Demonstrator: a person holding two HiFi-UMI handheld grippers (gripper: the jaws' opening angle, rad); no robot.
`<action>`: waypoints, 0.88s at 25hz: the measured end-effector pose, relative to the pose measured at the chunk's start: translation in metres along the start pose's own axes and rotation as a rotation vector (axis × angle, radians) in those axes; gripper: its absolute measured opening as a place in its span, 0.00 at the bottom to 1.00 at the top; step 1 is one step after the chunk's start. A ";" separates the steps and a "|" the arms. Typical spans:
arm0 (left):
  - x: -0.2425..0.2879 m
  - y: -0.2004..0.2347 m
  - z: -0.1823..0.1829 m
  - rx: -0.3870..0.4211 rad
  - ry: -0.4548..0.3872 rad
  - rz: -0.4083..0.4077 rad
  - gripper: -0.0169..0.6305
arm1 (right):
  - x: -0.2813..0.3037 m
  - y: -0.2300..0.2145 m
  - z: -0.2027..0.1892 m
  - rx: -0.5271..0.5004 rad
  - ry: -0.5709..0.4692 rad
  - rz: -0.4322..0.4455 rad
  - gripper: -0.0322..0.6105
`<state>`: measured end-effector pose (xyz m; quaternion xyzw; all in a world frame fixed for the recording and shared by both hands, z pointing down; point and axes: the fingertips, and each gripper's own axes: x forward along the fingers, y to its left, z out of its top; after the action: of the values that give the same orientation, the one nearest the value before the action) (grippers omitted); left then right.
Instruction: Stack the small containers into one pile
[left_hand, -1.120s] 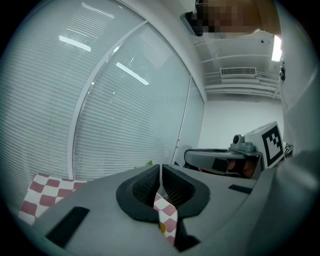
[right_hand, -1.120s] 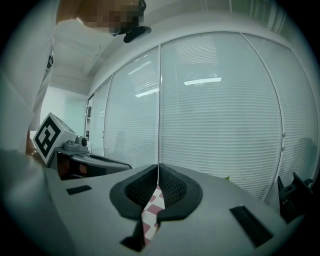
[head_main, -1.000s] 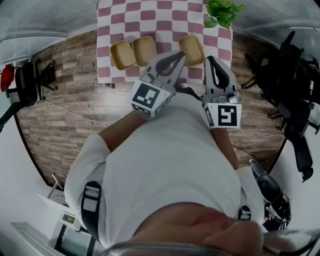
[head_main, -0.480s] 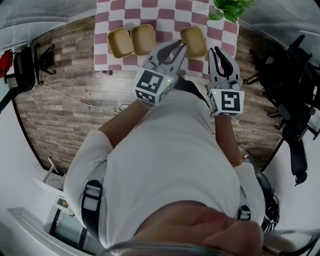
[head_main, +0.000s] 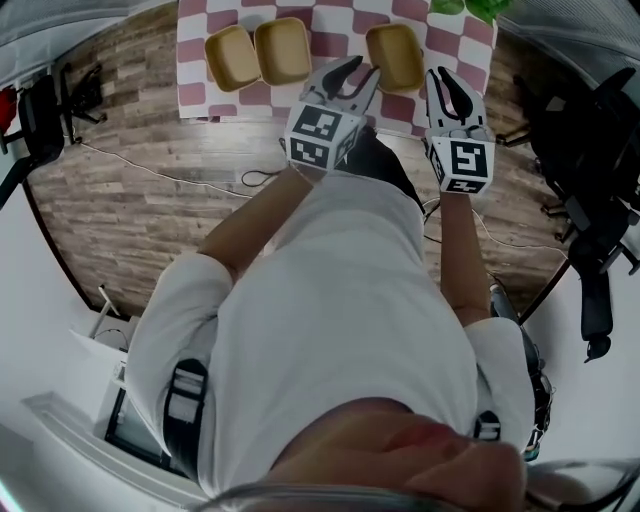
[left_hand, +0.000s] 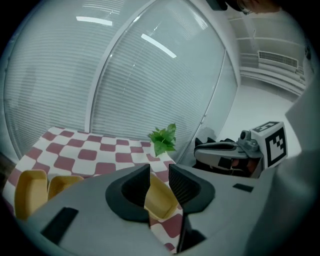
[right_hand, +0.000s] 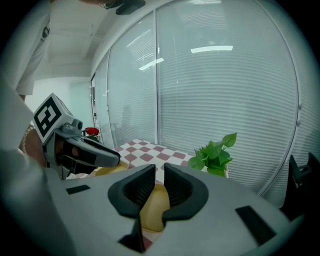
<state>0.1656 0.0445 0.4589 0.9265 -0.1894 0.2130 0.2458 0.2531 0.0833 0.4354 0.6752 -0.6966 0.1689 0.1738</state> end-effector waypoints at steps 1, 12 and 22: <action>0.006 0.005 -0.009 -0.011 0.016 0.010 0.19 | 0.005 -0.003 -0.009 0.008 0.012 0.001 0.12; 0.067 0.032 -0.097 -0.118 0.170 0.067 0.23 | 0.050 -0.029 -0.108 0.057 0.155 0.001 0.20; 0.099 0.045 -0.145 -0.196 0.243 0.092 0.25 | 0.076 -0.032 -0.166 0.112 0.245 0.032 0.24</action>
<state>0.1846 0.0616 0.6383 0.8558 -0.2203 0.3151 0.3461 0.2852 0.0937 0.6178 0.6468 -0.6704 0.2916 0.2171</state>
